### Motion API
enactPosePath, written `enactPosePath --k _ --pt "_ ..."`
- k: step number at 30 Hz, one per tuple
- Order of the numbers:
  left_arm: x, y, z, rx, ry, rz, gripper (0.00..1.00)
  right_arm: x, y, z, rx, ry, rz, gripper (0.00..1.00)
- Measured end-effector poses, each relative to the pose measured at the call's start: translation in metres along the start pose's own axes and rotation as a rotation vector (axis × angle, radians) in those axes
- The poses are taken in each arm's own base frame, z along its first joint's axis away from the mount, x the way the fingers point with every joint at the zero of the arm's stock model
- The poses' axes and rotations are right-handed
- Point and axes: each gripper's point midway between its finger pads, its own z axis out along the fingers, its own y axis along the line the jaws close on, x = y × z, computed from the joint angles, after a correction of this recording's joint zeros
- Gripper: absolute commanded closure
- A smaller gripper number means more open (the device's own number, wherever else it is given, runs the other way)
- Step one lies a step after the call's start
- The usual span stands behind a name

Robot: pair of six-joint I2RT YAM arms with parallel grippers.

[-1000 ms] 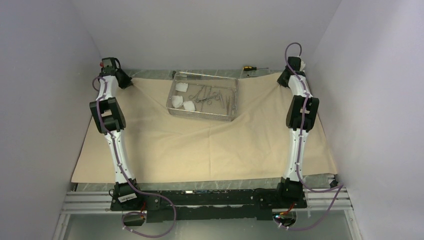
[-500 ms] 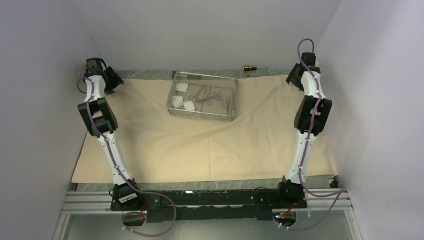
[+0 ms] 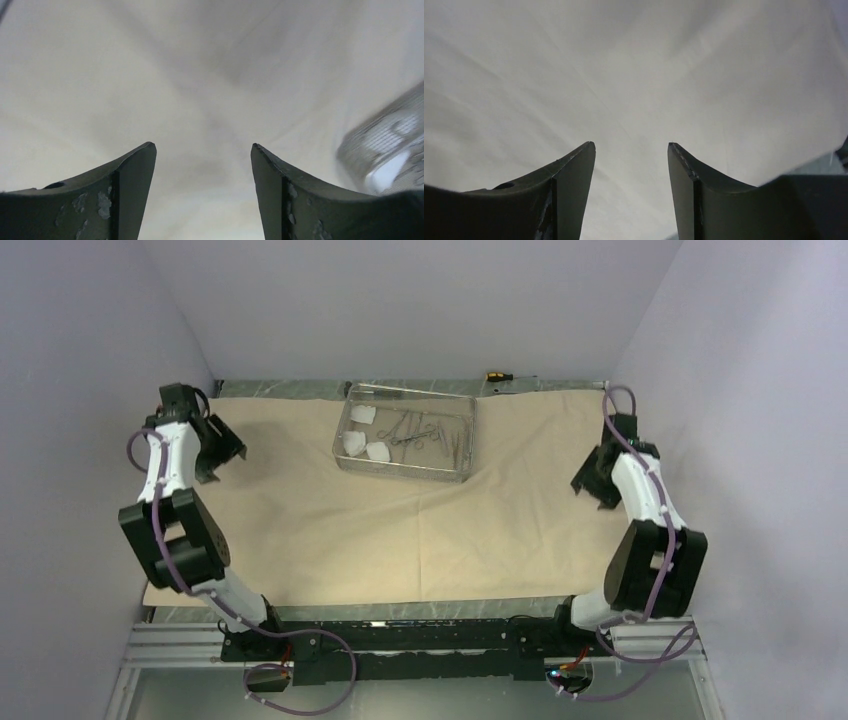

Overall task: Open and lay out the surgical kit
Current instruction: Smooth out the surgical kit at the center of the board.

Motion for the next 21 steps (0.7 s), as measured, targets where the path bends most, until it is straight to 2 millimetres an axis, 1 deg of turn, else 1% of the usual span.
enactPosePath --k 1,3,4,5,6,8,9,11,13,16,19,21 --pt "0.015 0.011 -0.005 -0.021 0.015 -0.014 0.29 0.02 -0.009 0.0 0.01 0.028 0.001 0.43" --pt "0.042 0.032 -0.009 -0.06 0.048 -0.044 0.32 0.056 -0.023 0.002 0.024 0.086 0.008 0.47" --pt "0.057 0.044 -0.008 -0.083 0.07 -0.065 0.33 0.071 -0.028 0.003 0.03 0.114 0.016 0.5" --pt "0.071 0.056 -0.006 -0.106 0.094 -0.083 0.35 0.081 -0.03 0.004 0.029 0.137 0.025 0.52" --pt "0.082 0.064 -0.005 -0.124 0.115 -0.093 0.35 0.09 -0.032 0.006 0.029 0.157 0.04 0.53" --pt "0.108 0.085 -0.001 -0.172 0.154 -0.124 0.36 0.1 -0.032 0.009 0.022 0.186 0.076 0.55" --pt "0.119 0.092 0.0 -0.19 0.172 -0.141 0.36 0.104 -0.031 0.01 0.02 0.198 0.095 0.56" --pt "0.135 0.101 0.002 -0.212 0.198 -0.159 0.36 0.111 -0.03 0.011 0.018 0.221 0.129 0.58" --pt "0.142 0.107 0.003 -0.233 0.206 -0.176 0.37 0.115 -0.032 0.015 0.026 0.235 0.16 0.59" --pt "0.141 0.113 0.004 -0.263 0.196 -0.208 0.39 0.129 -0.038 0.022 0.054 0.279 0.206 0.62" --pt "0.141 0.119 0.005 -0.299 0.19 -0.246 0.4 0.149 -0.048 0.031 0.104 0.348 0.244 0.64" --pt "0.144 0.127 0.008 -0.333 0.201 -0.288 0.41 0.161 -0.054 0.035 0.14 0.391 0.267 0.64"
